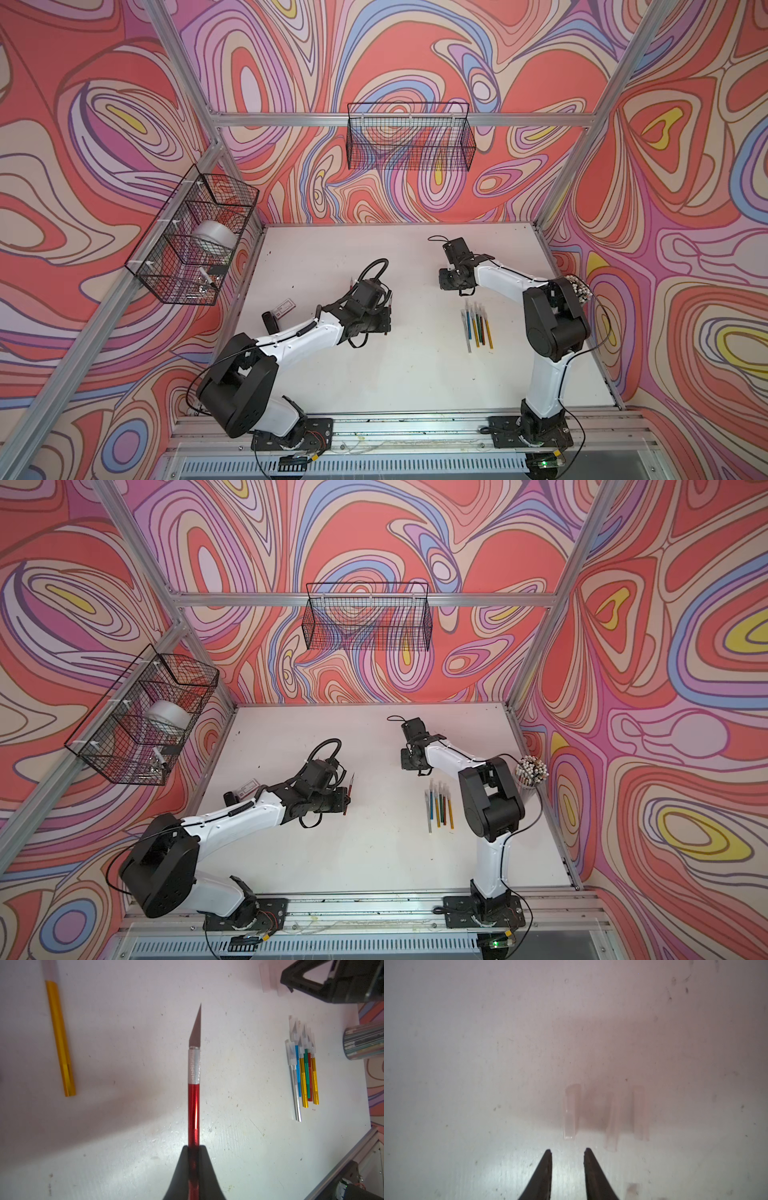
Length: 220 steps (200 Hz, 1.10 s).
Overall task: Remove protective caps from carving knives
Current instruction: Adjust the protective sleeve at the center of the board, then place the carving knife at the center of the board.
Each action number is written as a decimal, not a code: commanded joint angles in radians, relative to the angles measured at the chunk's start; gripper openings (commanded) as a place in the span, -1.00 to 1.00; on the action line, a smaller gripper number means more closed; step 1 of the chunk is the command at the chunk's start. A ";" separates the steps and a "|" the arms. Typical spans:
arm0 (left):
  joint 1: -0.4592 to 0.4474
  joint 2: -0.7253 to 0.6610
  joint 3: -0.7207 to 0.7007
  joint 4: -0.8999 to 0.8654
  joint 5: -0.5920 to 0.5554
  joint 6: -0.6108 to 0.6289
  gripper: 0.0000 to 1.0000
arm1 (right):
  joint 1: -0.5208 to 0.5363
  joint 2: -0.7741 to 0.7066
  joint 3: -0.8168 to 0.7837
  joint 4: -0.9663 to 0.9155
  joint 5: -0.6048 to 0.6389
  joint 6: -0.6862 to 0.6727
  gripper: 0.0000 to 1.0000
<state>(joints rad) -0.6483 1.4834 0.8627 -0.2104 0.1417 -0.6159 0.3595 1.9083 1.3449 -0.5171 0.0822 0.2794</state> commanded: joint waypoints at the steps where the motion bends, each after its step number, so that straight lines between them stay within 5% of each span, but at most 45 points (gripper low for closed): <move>1: 0.017 0.060 0.066 -0.085 -0.079 0.028 -1.00 | 0.002 -0.095 -0.065 0.021 -0.077 0.013 -0.40; 61: 0.034 0.232 0.240 -0.203 -0.228 0.072 -1.00 | 0.025 -0.343 -0.304 0.167 -0.342 0.062 -0.20; 94: 0.050 0.302 0.295 -0.232 -0.271 0.063 -1.00 | 0.026 -0.436 -0.404 0.263 -0.470 0.120 0.08; 169: 0.079 0.410 0.375 -0.257 -0.348 0.085 -1.00 | 0.026 -0.476 -0.481 0.338 -0.514 0.173 0.96; 220: 0.096 0.449 0.396 -0.254 -0.346 0.102 -0.99 | 0.027 -0.483 -0.511 0.402 -0.514 0.213 0.97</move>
<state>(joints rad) -0.5625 1.9076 1.2312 -0.4286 -0.1844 -0.5373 0.3832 1.4418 0.8448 -0.1635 -0.4278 0.4625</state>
